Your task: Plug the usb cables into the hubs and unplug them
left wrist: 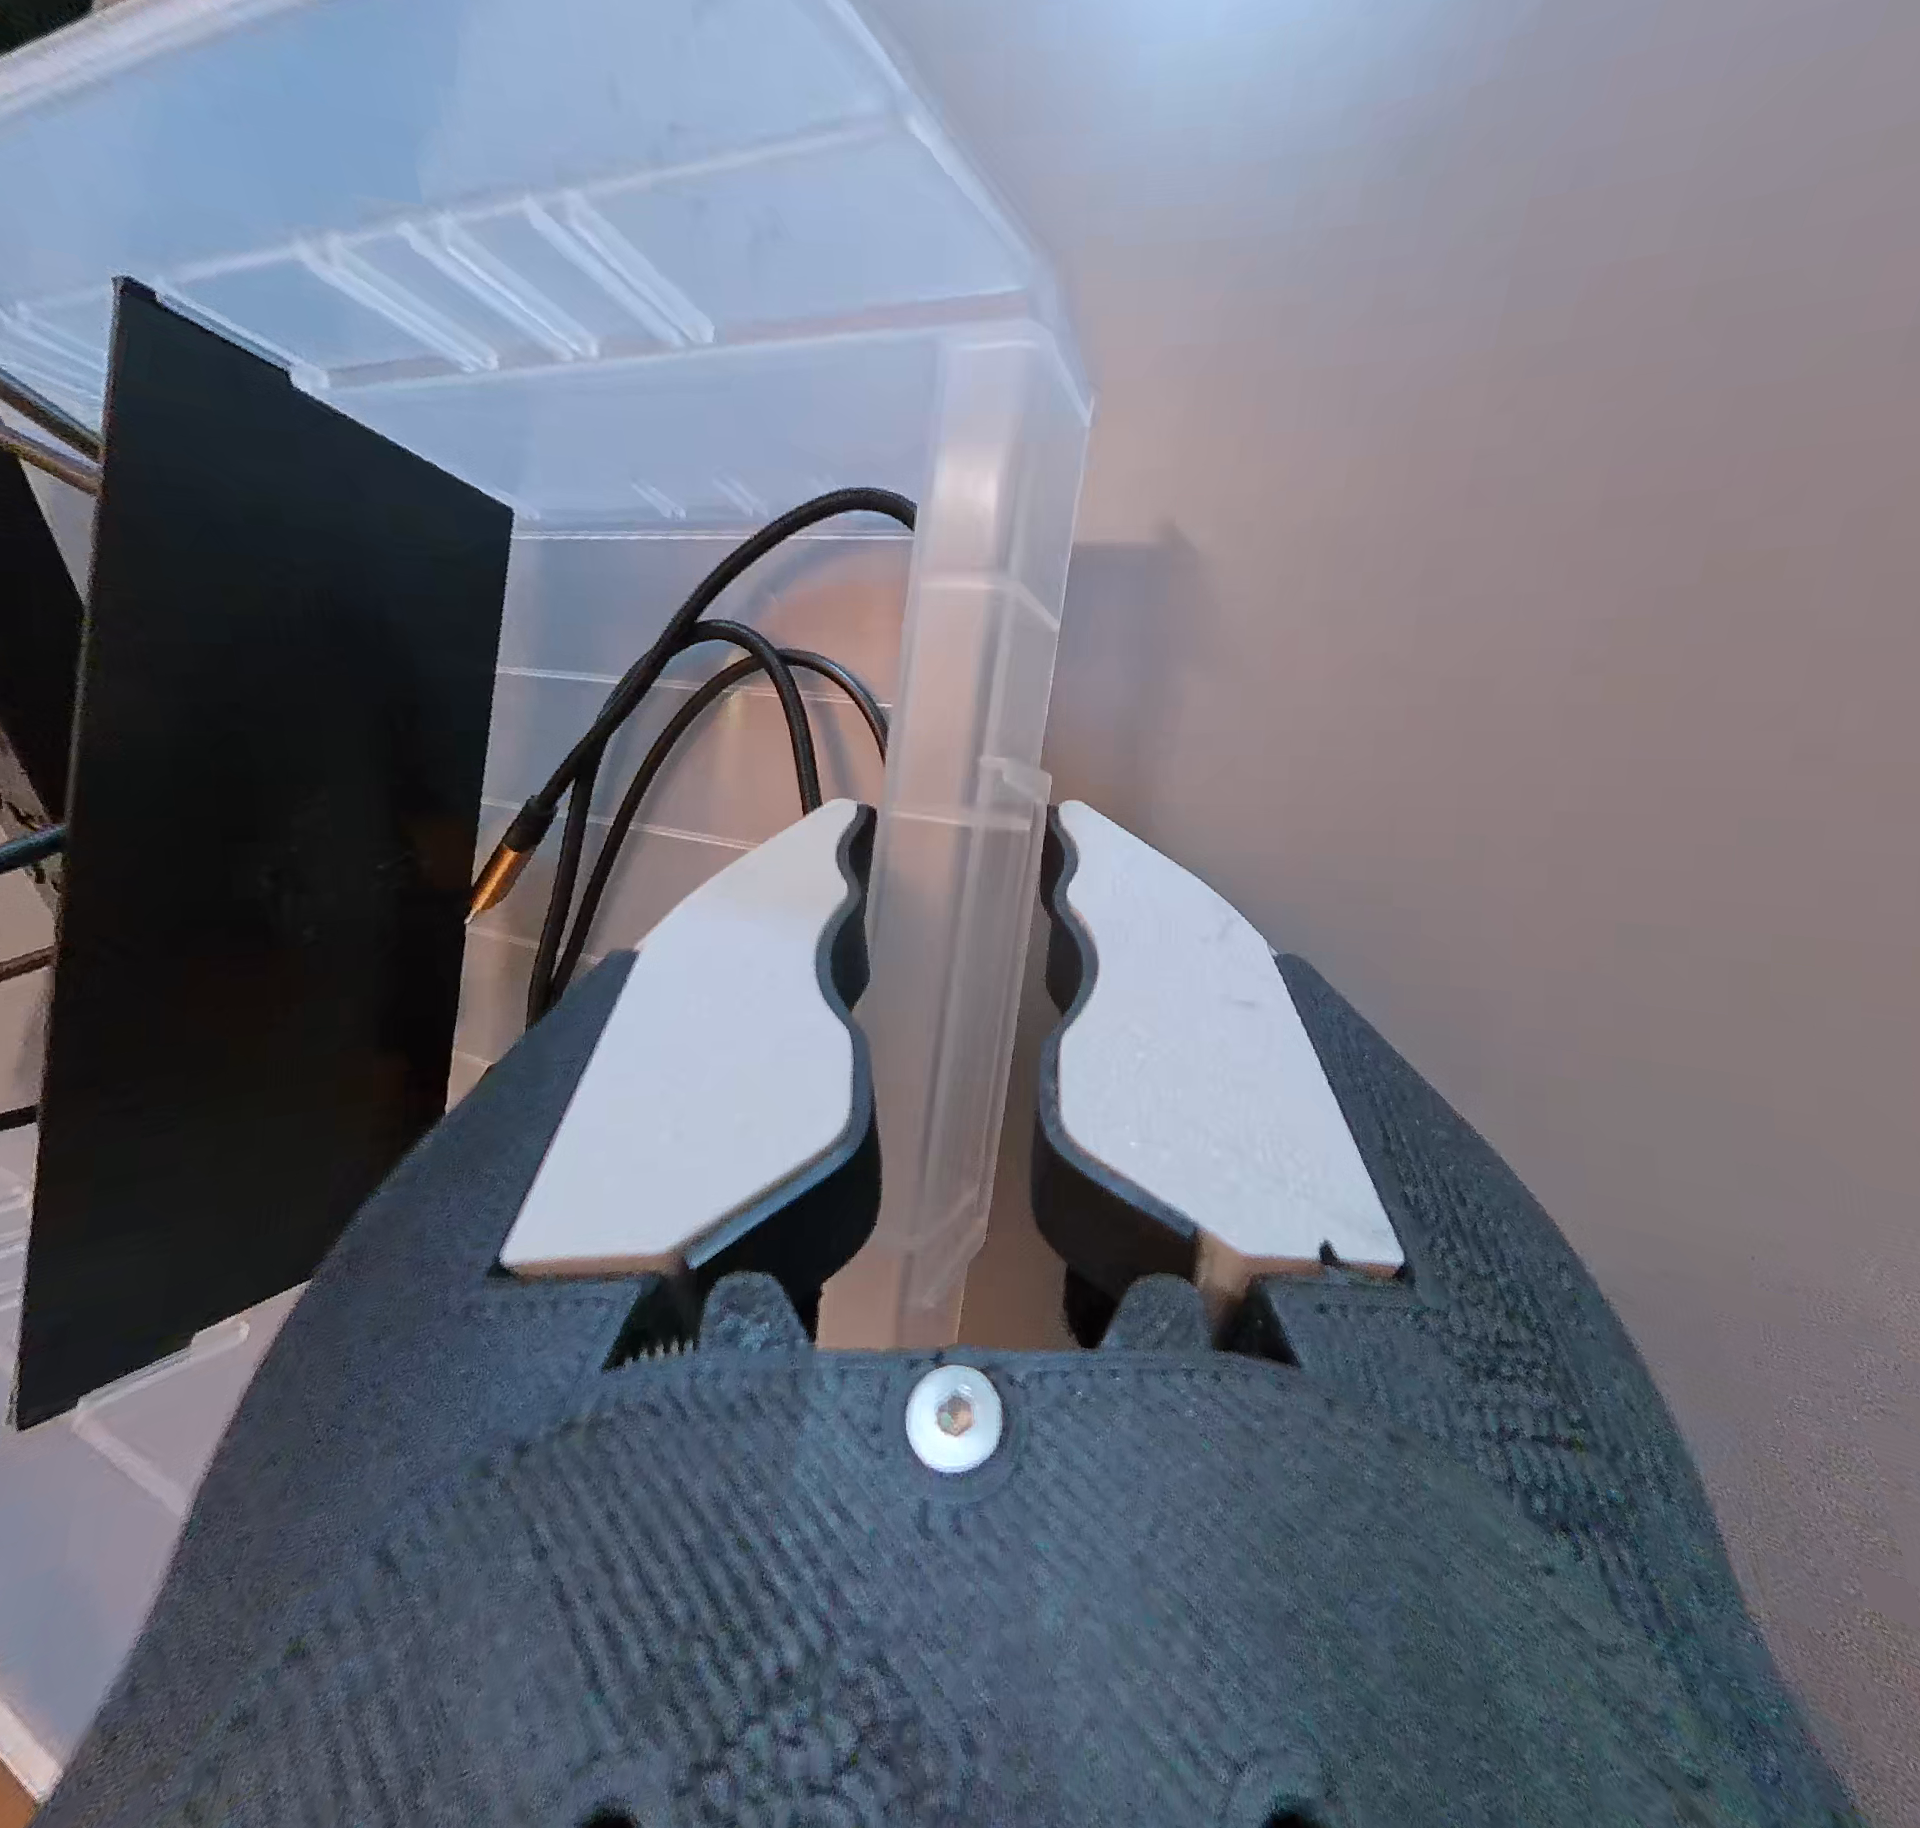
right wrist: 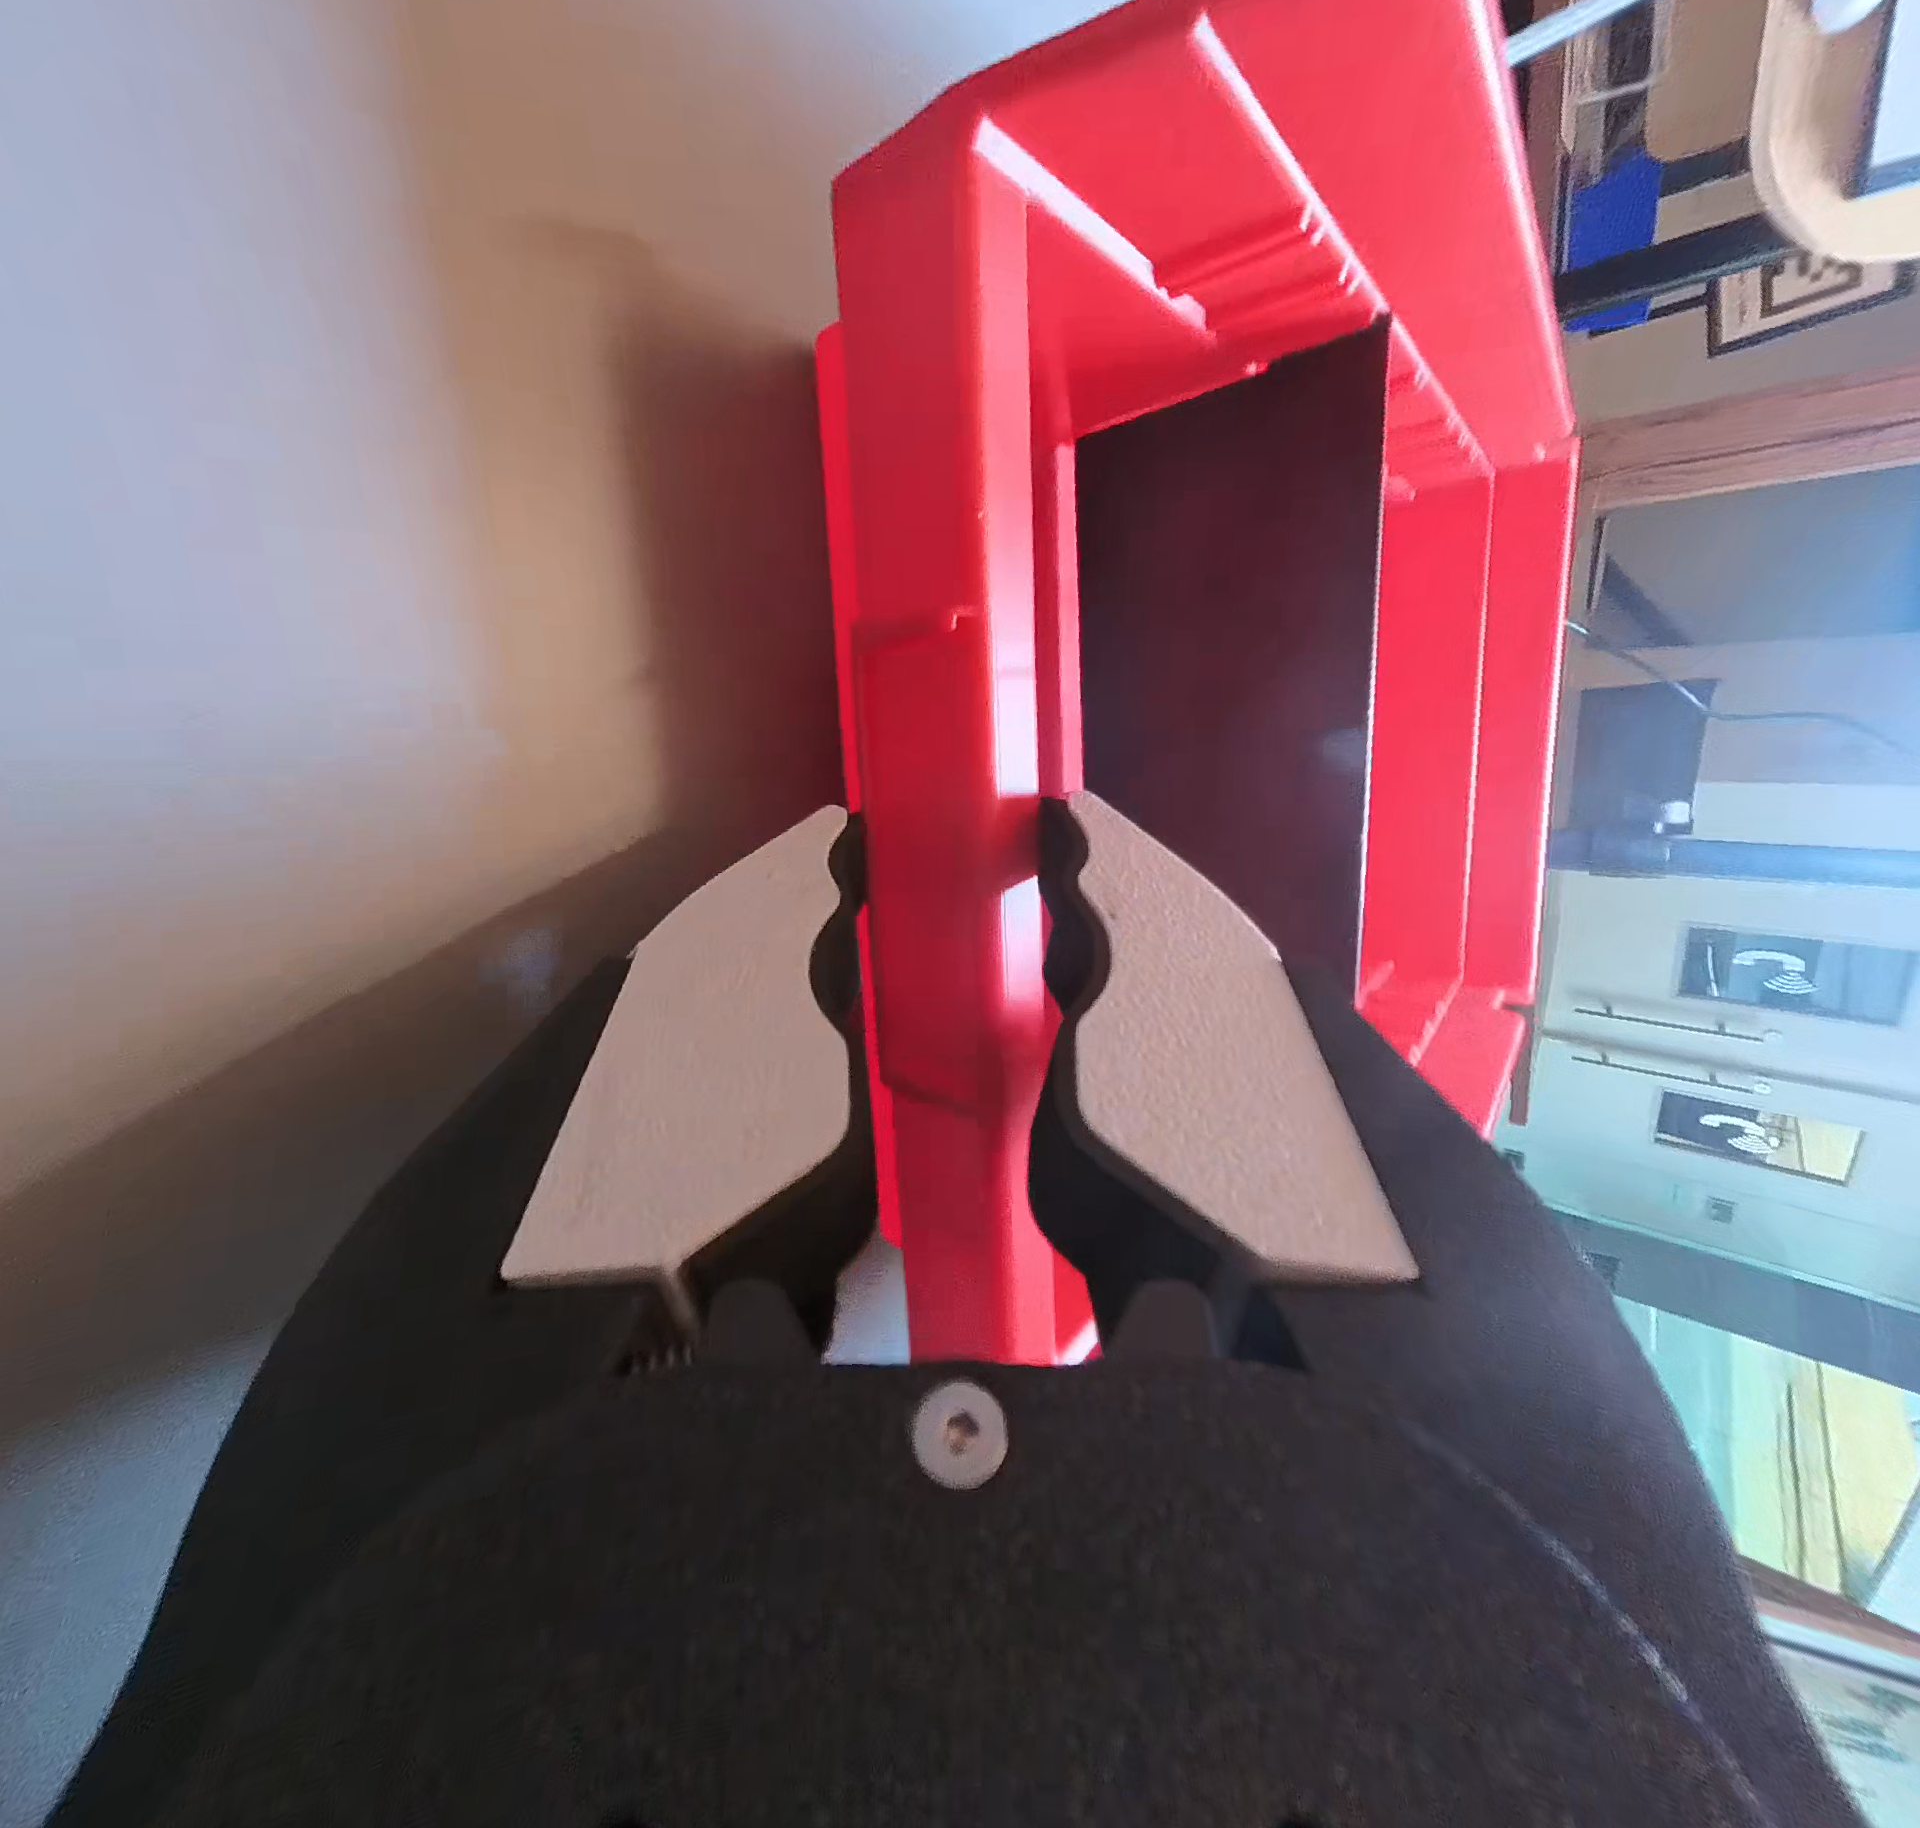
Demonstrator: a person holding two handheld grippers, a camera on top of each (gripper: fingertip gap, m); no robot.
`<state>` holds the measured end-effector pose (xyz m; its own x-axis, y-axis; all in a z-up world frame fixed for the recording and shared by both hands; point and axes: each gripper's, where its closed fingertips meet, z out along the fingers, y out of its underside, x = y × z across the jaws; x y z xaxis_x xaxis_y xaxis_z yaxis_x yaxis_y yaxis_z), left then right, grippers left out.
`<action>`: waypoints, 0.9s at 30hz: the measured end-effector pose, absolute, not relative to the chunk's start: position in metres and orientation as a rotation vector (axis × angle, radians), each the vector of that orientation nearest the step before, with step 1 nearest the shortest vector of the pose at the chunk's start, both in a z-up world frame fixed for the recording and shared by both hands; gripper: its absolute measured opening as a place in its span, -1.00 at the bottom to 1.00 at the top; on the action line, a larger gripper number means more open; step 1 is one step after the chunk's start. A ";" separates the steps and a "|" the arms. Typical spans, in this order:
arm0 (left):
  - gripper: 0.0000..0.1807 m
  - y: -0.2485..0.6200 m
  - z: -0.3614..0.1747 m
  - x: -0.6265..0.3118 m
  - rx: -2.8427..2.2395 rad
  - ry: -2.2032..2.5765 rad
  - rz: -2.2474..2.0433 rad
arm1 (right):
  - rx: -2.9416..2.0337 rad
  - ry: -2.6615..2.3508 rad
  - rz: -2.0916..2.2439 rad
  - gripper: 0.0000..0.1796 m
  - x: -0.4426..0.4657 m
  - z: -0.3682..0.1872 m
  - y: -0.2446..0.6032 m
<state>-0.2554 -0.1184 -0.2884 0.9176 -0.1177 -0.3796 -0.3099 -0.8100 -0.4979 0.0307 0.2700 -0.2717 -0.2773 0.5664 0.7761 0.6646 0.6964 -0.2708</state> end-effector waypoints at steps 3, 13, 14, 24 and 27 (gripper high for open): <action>-0.62 -0.113 -0.288 -0.268 -2.506 0.304 0.444 | -0.989 -1.942 -0.107 -0.63 0.025 -0.271 0.277; -0.40 -0.116 -0.206 -0.211 -2.093 -0.053 0.325 | -1.316 -1.556 0.389 -0.39 0.058 -0.222 0.220; -0.38 -0.119 -0.193 -0.197 -2.021 -0.086 0.295 | -1.357 -1.481 0.474 -0.37 0.065 -0.214 0.212; -0.32 -0.165 -0.139 -0.137 -1.476 -0.365 0.184 | -1.457 -0.979 0.911 -0.25 0.134 -0.172 0.187; -0.30 -0.161 -0.155 -0.138 -1.432 -0.323 0.178 | -1.346 -0.917 1.066 -0.21 0.140 -0.171 0.188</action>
<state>-0.1377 -0.1606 -0.1555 0.9434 0.3124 0.1116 0.0723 0.1349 -0.9882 0.1405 0.1880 -0.1706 0.2864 0.9548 -0.0796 -0.0637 -0.0639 -0.9959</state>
